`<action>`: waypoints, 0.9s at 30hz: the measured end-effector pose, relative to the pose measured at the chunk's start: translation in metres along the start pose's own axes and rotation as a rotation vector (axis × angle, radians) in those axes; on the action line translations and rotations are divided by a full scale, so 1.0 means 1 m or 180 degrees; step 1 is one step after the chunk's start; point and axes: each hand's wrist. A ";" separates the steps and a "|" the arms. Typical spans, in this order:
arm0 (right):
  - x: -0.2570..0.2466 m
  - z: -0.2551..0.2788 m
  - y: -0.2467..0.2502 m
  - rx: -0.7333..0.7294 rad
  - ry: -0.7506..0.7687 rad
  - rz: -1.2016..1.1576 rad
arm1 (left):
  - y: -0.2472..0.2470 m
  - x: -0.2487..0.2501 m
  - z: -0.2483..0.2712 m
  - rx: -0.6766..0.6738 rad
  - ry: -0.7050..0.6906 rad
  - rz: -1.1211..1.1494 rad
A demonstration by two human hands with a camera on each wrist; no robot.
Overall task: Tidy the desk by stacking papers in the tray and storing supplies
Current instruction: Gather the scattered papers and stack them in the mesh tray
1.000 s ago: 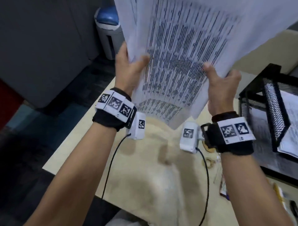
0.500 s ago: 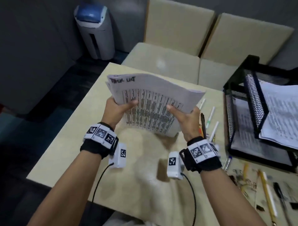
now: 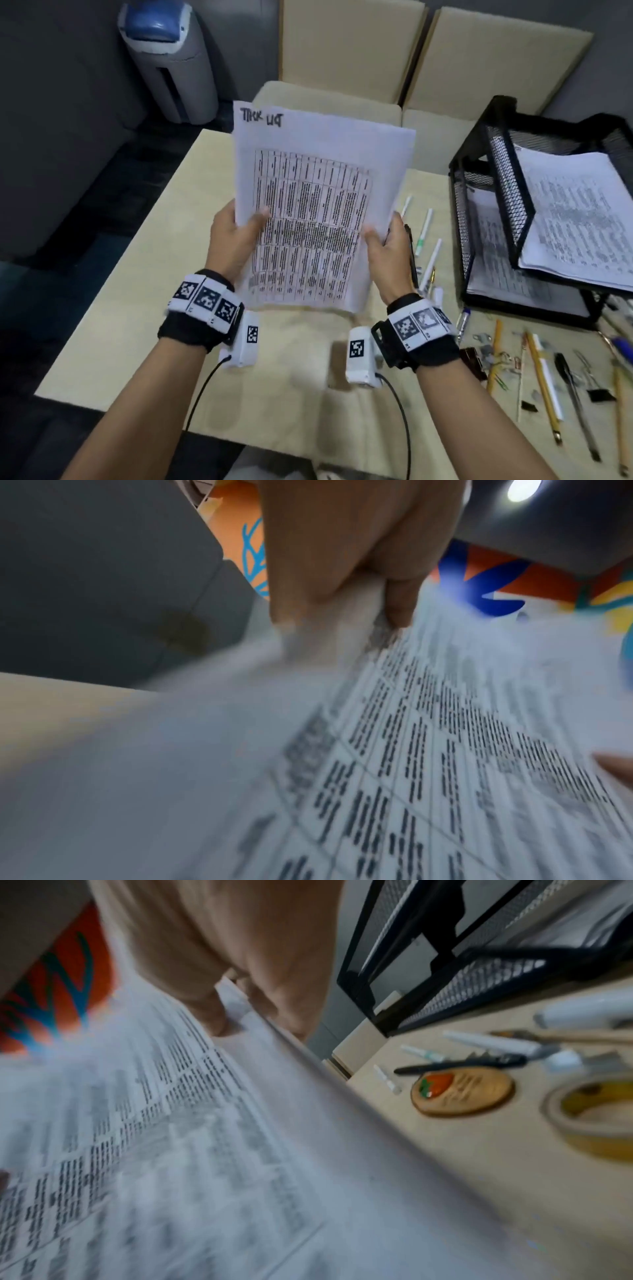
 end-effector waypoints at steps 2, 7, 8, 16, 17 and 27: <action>0.003 -0.001 0.018 0.0173 -0.0052 0.0077 | -0.020 0.009 0.002 0.0098 -0.0011 0.0054; 0.045 0.014 0.095 -0.0193 -0.0680 0.0245 | -0.090 -0.002 0.027 0.0117 0.0516 -0.0003; 0.057 0.021 0.115 -0.0269 -0.0804 0.0343 | -0.105 -0.004 0.035 0.0032 0.0640 -0.0027; 0.111 0.047 0.271 0.0502 -0.1696 0.0145 | -0.246 0.018 0.091 -0.1230 0.1112 0.0005; 0.112 0.043 0.287 0.0584 -0.1800 0.0105 | -0.261 0.019 0.097 -0.1367 0.1181 -0.0034; 0.131 -0.057 0.375 0.0781 -0.1786 0.0104 | -0.343 0.015 0.115 -0.1710 0.1073 -0.0509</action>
Point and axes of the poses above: each hand's wrist, its own z-axis away from the middle knuckle, its own y-axis out of the back of the hand, x = y × z, and after that the axes turned 9 degrees about -y, right-handed
